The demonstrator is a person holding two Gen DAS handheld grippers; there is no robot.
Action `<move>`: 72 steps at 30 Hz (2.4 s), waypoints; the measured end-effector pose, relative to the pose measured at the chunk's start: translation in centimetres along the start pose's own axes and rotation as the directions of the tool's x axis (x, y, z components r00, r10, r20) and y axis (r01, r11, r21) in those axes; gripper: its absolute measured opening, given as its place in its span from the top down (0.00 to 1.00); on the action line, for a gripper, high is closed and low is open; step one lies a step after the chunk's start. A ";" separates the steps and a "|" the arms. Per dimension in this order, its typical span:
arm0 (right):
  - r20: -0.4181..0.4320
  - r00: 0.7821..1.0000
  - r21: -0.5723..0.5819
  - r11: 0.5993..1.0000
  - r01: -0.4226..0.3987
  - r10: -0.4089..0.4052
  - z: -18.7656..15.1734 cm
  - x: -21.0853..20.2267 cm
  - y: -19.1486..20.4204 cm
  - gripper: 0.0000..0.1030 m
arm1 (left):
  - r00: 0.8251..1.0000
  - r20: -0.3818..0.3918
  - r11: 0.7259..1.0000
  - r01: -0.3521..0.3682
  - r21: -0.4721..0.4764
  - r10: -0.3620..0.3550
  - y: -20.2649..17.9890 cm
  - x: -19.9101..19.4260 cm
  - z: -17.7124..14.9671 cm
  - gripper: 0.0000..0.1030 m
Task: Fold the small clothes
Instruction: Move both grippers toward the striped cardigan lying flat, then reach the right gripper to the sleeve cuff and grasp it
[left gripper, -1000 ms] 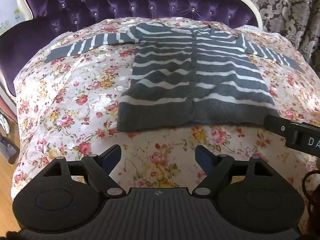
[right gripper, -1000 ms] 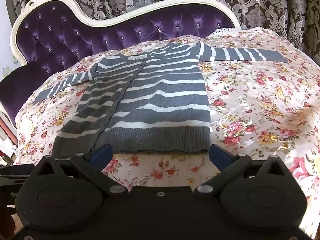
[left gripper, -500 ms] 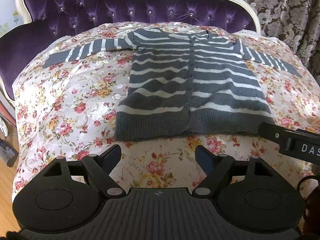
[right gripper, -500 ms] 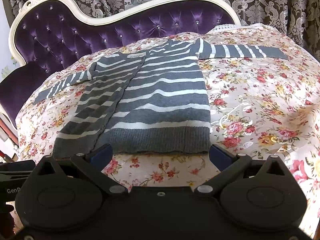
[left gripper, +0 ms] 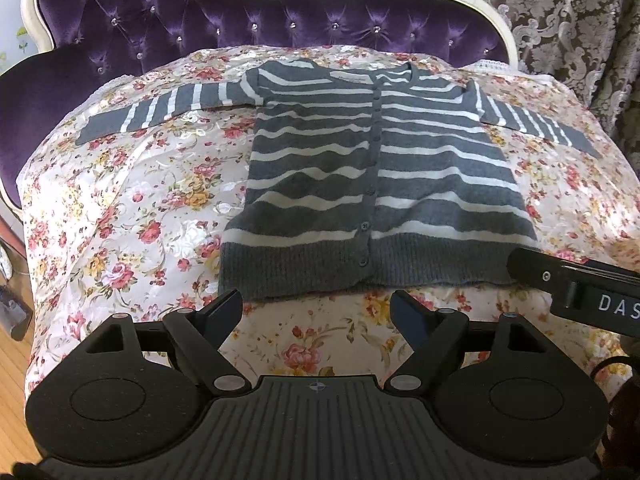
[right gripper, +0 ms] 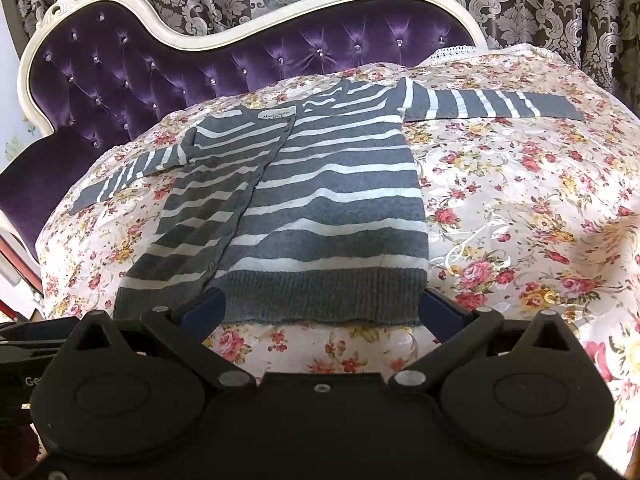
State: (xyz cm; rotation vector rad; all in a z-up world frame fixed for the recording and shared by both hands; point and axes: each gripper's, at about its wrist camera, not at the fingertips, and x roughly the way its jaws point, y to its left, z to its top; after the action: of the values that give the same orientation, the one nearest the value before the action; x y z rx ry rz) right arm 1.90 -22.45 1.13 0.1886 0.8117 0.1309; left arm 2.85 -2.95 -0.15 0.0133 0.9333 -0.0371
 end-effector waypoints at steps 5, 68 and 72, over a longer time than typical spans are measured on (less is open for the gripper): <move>-0.011 1.000 0.004 1.000 -0.007 0.007 0.3 0.2 0.0 0.01 | 1.000 -0.006 1.000 0.002 -0.005 -0.002 0.1 0.3 0.2 0.22; 0.157 0.987 0.451 0.886 -0.102 0.033 19.1 13.7 -28.4 0.00 | 0.985 0.151 0.996 0.085 -0.020 -0.081 -0.1 16.4 16.9 0.22; 0.161 0.986 0.489 0.871 -0.035 -0.051 20.0 14.1 -32.1 0.00 | 0.989 0.127 0.997 0.071 0.023 -0.074 -1.0 18.9 16.5 0.22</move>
State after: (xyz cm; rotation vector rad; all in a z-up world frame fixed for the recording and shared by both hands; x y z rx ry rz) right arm 27.50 -53.49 -2.35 0.6715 0.6619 -0.1043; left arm 27.36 -4.92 -5.52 -0.0057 0.8052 -0.1127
